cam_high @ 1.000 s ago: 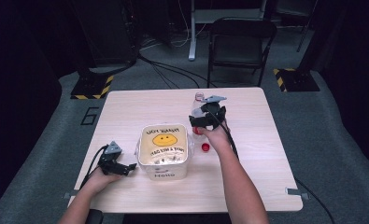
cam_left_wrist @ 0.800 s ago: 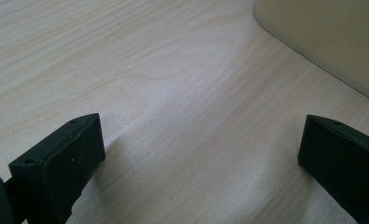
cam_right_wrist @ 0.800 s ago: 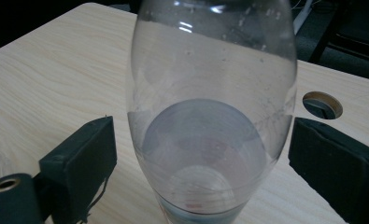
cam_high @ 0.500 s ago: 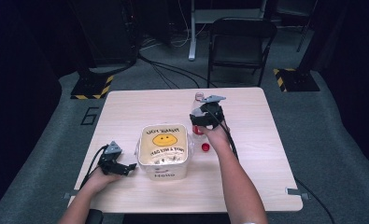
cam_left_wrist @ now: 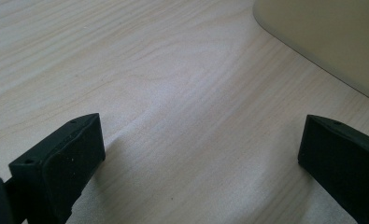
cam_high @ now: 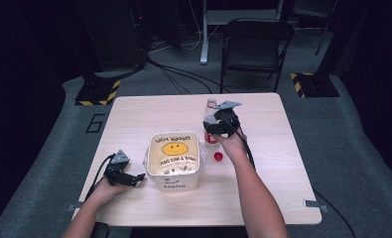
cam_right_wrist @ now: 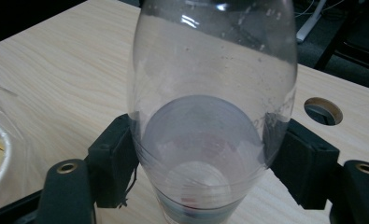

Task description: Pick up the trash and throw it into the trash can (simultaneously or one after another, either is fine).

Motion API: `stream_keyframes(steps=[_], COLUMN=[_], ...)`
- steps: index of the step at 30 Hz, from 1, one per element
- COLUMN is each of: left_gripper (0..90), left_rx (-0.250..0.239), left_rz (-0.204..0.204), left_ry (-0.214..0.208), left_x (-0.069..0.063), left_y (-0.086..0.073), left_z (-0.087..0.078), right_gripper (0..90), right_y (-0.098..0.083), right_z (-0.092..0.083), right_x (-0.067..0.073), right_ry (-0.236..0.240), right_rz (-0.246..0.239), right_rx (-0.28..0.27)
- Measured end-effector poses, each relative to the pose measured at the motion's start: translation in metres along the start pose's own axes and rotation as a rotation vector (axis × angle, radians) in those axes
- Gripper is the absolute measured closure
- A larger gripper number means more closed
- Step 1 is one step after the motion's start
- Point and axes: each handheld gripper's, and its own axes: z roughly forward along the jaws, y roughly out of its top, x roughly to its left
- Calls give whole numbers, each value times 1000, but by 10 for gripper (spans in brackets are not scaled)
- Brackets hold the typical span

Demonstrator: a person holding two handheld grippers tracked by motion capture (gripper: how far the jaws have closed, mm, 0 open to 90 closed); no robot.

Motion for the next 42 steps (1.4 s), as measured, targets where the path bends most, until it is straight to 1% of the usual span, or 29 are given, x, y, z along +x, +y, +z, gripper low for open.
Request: stream_keyframes(steps=[2, 3, 8, 14, 19, 28, 36, 38, 41, 42], left_gripper=[3, 3, 2, 2, 3, 3, 2, 2, 2, 2], left_rx=[0, 0, 0, 0, 0, 0, 0, 0, 0, 0], left_rz=[0, 0, 0, 0, 0, 0, 0, 0, 0, 0], left_ry=[0, 0, 0, 0, 0, 0, 0, 0, 0, 0], left_x=[0, 0, 0, 0, 0, 0, 0, 0, 0, 0], left_y=[0, 0, 0, 0, 0, 0, 0, 0, 0, 0], left_z=[0, 0, 0, 0, 0, 0, 0, 0, 0, 0], right_gripper=[280, 280, 280, 281, 281, 281, 281, 281, 281, 281], right_y=[1, 2, 5, 10, 15, 25, 34, 36, 38, 39], right_z=[-3, -5, -14, -25, -34, -52, -70, -74, -79, -81], right_x=[0, 0, -1, -2, -1, 5, 9, 9, 9, 10], right_ry=[3, 7, 15, 26, 46, 76, 85, 91, 92, 94], right_rz=[3, -4, -9, -5, -7, -40, -66, -62, -71, -65], right_rx=[-5, -11, -26, -40, -56, -78, -97, -97, -97, -98])
